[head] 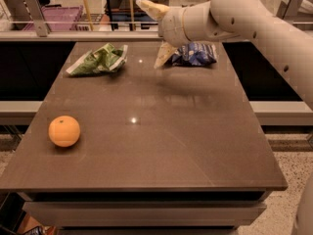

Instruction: Pick green jalapeno chip bag

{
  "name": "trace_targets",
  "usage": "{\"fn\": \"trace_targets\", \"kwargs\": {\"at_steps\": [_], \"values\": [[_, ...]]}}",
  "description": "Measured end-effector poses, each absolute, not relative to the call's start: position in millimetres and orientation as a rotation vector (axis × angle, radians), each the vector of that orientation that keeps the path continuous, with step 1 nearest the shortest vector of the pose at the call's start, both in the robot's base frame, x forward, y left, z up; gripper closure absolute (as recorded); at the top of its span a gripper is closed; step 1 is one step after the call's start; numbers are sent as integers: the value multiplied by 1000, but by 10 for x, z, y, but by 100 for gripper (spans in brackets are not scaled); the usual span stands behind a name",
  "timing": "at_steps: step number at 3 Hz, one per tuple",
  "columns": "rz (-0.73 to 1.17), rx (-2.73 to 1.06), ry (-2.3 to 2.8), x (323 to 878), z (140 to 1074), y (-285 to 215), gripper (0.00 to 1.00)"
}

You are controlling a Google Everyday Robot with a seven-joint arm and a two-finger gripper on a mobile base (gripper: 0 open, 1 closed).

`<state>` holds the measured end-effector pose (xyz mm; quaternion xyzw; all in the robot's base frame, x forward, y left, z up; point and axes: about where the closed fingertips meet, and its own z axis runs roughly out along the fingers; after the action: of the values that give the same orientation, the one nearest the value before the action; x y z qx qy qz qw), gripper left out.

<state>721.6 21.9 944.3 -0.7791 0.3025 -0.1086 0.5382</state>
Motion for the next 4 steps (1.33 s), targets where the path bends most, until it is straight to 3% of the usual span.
{"fn": "trace_targets", "kwargs": {"at_steps": [4], "values": [[-141, -1816, 564, 7490, 9298, 951, 0]]}}
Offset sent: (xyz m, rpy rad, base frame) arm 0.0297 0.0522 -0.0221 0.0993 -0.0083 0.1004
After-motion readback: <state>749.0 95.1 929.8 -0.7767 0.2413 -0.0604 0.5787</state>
